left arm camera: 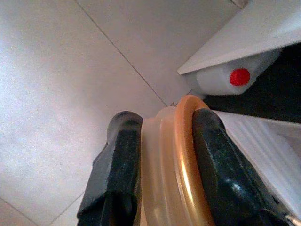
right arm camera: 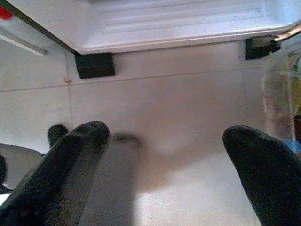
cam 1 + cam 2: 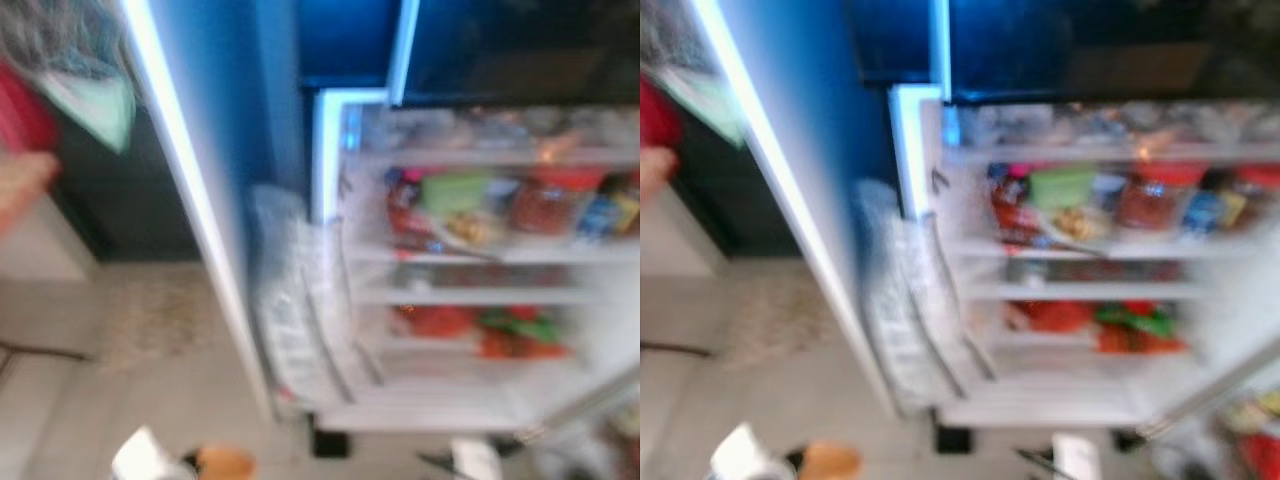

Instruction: Restocking fridge

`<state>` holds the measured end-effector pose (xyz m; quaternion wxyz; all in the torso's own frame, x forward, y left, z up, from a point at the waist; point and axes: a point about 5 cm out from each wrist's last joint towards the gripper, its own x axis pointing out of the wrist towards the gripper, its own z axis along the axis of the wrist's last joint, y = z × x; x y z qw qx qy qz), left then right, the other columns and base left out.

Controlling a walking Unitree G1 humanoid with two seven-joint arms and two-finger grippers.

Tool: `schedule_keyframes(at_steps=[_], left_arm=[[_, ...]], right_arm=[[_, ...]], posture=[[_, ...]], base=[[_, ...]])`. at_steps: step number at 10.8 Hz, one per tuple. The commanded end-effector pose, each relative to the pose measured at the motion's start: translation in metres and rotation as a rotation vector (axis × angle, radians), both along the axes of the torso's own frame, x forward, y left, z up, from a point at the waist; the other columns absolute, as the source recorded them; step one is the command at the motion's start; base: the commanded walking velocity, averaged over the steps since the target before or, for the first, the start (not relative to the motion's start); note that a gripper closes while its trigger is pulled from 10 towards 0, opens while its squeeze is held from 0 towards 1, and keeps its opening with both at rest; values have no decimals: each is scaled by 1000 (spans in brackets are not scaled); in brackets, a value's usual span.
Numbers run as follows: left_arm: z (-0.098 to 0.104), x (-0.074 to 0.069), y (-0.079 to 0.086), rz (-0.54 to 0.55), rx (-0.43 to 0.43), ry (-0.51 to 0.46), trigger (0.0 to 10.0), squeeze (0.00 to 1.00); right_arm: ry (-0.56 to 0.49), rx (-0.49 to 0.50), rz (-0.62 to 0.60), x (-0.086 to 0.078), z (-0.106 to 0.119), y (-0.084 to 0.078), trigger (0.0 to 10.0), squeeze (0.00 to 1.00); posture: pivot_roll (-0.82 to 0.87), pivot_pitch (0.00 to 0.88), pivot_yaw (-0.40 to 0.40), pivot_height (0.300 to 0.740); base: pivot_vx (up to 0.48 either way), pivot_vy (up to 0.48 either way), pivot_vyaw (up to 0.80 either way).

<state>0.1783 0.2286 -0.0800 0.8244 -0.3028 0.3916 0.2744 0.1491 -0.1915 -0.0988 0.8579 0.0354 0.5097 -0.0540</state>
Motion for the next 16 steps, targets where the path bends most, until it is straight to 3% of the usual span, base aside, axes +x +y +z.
schedule_keyframes(at_steps=[1,7,12,13,16], left_arm=[[0,1,-3,-16,-4,6,10000,0],[-1,1,-6,-19,-10,7,10000,0],[-1,2,-8,-35,-24,-1,10000,0],[0,4,-10,-53,-27,-8,10000,0],[11,28,-20,-128,-44,-100,10000,0]], right_arm=[[14,-13,-9,-5,-1,-6,10000,0],[17,-21,0,-5,-1,-8,10000,0],[22,-17,14,-5,-1,-7,10000,0],[22,-15,17,-5,-1,-7,10000,0],[26,-13,39,-5,-1,-6,10000,0]], posture=[[-53,28,28,740],[-55,31,22,740],[-54,29,24,740],[-53,30,23,740],[-49,29,23,740]], base=[[0,-371,0],[0,-358,0],[0,0,0],[0,0,0],[0,0,0]])
